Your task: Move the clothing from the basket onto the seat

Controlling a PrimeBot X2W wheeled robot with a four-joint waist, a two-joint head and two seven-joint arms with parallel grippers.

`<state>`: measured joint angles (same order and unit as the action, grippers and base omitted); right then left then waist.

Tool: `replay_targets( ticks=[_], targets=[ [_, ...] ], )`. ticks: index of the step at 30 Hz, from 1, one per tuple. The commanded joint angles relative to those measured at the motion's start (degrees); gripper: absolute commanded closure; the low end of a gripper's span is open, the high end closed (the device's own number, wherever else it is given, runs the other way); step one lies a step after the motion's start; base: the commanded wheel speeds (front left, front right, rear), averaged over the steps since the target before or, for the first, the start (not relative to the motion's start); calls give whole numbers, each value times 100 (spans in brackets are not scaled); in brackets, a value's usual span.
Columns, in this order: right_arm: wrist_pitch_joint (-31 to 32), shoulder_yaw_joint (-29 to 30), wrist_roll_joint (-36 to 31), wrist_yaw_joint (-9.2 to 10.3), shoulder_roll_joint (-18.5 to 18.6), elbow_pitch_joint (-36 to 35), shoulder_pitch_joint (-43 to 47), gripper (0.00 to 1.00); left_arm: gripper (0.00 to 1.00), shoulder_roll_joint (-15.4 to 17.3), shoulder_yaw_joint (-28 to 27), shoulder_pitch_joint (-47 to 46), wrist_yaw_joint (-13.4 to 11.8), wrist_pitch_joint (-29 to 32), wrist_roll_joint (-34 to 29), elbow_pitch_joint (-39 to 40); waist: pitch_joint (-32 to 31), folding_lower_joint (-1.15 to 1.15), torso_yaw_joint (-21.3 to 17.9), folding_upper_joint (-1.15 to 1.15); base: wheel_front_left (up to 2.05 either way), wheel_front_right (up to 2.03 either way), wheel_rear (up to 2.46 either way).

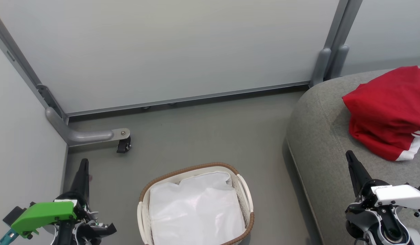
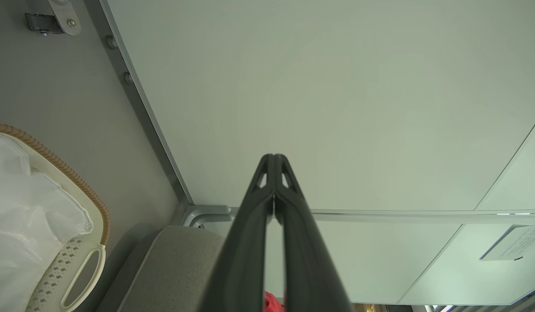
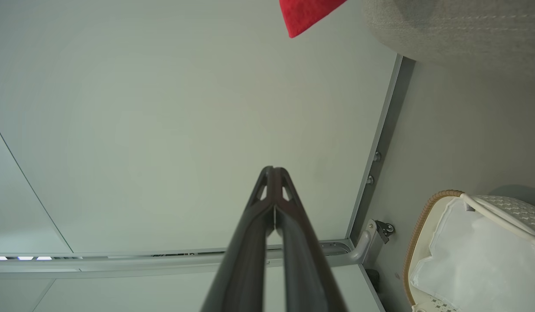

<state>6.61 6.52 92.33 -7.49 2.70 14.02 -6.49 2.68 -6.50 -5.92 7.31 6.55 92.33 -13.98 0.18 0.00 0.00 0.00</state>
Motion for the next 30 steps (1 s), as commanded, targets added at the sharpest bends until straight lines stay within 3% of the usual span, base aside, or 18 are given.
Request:
replay_targets(
  ticks=[1, 30],
  targets=[
    [8, 11, 18, 0, 34, -14, 58, 100, 100, 38, -15, -60, 33, 18, 17, 7, 0, 0, 0, 0, 0, 0, 0],
    [8, 10, 18, 0, 34, -13, 58, 100, 100, 38, -14, -60, 33, 17, 18, 5, 0, 0, 0, 0, 0, 0, 0]
  ],
)
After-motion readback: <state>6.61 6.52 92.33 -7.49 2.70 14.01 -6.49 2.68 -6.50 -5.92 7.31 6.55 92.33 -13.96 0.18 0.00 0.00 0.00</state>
